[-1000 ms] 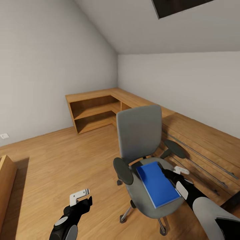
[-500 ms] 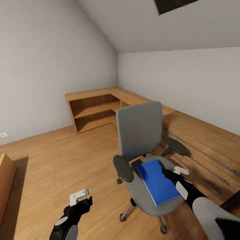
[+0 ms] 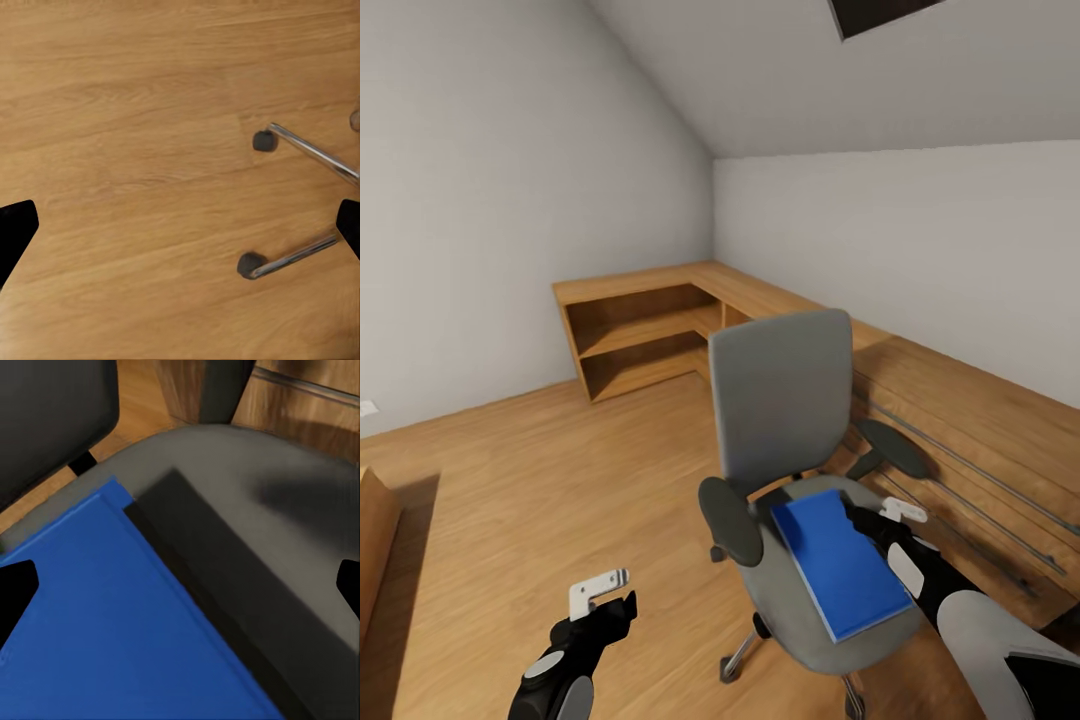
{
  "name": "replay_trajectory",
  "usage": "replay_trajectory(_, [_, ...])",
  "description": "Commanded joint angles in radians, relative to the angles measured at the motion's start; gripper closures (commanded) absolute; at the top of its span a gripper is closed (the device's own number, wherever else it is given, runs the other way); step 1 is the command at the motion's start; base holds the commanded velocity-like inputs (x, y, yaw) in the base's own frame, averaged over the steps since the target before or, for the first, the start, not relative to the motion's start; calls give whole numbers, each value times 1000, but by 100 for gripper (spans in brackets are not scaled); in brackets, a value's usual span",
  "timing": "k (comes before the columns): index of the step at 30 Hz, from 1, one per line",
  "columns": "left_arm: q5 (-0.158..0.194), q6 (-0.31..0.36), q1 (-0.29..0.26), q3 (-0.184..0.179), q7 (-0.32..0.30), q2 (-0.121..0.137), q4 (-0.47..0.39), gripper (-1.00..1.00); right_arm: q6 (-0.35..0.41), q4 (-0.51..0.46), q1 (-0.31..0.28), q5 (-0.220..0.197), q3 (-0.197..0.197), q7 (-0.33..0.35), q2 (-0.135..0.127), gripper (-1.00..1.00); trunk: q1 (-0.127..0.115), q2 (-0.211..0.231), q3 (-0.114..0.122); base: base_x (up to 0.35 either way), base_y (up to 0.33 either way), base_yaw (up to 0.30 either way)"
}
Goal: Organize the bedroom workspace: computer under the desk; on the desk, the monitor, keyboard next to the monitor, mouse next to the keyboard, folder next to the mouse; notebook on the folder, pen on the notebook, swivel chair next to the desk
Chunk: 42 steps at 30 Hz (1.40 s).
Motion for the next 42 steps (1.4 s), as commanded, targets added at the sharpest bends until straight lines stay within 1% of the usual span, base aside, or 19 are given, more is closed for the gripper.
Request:
replay_trajectory(1, [10, 2, -1, -1, 10, 0, -1, -100, -1, 1, -1, -7, -5, 6, 0, -100, 0, 0, -1, 311, 0, 0])
replay_trajectory(10, [10, 2, -1, 2, 12, 1, -7, -100, 4, 0, -1, -7, -1, 6, 7, -100, 0, 0, -1, 91, 0, 0])
replay_trajectory(22, [10, 2, -1, 2, 14, 0, -9, -100, 5, -1, -1, -7, -4, 6, 8, -100, 46, -84, -38, 4, 0, 0])
replay_trajectory(34, [11, 2, -1, 1, 14, 0, -9, -100, 7, 5, -1, -4, 1, 1, 8, -100, 92, -168, -76, 0, 0, 0])
replay_trajectory(42, [12, 3, -1, 0, 14, 0, -9, -100, 33, 6, -1, -1, 2, -1, 8, -100, 123, -224, -101, 0, 0, 0])
